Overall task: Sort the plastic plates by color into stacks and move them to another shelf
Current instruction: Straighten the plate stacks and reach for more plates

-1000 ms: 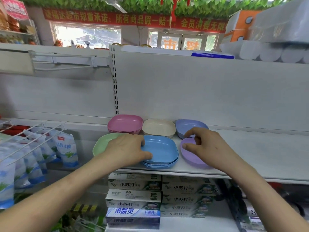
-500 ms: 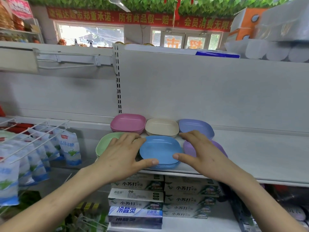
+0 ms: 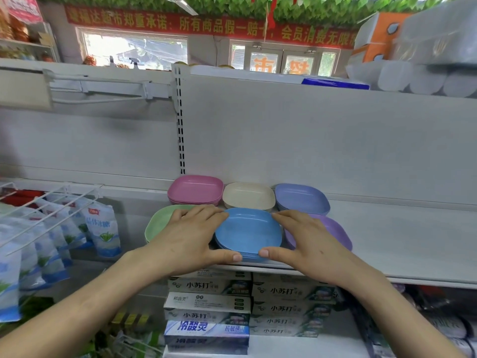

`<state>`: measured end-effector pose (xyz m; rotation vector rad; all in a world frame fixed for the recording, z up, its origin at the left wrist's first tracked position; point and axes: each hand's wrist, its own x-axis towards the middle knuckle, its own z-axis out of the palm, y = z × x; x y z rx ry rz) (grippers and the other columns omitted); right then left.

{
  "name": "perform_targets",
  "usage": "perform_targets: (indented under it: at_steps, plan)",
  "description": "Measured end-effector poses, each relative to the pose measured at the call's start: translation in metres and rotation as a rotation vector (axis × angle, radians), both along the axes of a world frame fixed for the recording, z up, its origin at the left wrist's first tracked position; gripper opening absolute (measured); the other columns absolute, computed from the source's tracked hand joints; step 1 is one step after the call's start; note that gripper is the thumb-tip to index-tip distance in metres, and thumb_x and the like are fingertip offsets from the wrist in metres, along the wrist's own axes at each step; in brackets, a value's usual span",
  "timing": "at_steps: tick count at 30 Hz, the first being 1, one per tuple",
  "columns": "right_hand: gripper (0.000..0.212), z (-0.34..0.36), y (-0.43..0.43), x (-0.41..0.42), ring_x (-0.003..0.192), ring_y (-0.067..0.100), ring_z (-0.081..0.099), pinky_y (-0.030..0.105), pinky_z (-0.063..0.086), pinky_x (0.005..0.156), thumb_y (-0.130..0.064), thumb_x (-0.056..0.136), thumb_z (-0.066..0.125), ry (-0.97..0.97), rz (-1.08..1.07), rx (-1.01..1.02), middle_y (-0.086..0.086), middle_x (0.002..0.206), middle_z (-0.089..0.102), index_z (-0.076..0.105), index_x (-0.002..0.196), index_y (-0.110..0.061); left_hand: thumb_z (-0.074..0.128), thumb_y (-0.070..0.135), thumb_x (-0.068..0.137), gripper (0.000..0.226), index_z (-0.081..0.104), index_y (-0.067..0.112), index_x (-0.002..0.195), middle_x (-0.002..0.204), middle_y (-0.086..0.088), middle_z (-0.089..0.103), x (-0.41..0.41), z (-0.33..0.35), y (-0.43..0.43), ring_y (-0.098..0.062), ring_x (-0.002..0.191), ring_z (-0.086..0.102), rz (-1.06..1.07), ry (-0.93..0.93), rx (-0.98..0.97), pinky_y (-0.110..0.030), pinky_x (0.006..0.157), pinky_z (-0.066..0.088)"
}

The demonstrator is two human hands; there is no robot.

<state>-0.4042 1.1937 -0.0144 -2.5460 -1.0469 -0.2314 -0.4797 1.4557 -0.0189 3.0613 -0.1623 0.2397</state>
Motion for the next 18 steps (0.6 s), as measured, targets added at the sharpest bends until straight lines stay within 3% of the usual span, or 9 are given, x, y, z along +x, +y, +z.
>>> perform_targets:
  at_steps: [8,13,18]
  plan:
    - [0.075,0.004,-0.007,-0.008,0.133,0.000,0.040,0.029,0.034,0.113,-0.073,0.088,0.057,-0.009,-0.016,0.050,-0.020,0.144,0.047,0.041,0.152,-0.037,0.029,0.095,0.079,0.096,0.025,0.040,0.157,0.162,0.021,0.026,0.005,0.004,-0.001,-0.003,0.148,0.024,-0.061,-0.079,-0.064,-0.035,0.118,0.023]
    - [0.044,0.005,-0.028,-0.014,0.121,0.007,0.050,0.020,0.036,0.100,-0.048,0.100,0.054,-0.040,-0.127,0.157,-0.012,0.130,0.056,0.055,0.138,-0.026,0.027,0.086,0.086,0.082,0.044,0.037,0.149,0.152,0.018,0.045,0.017,0.013,-0.027,-0.006,0.140,0.039,-0.164,-0.202,-0.185,-0.036,0.113,0.036]
    - [0.027,0.004,-0.083,-0.027,0.108,0.006,0.055,0.025,0.045,0.094,-0.036,0.102,0.058,-0.061,-0.283,0.253,-0.013,0.115,0.058,0.060,0.127,-0.026,0.042,0.069,0.093,0.059,0.058,0.032,0.137,0.134,0.016,0.057,0.037,0.015,-0.088,-0.011,0.123,0.054,-0.320,-0.265,-0.348,-0.039,0.102,0.047]
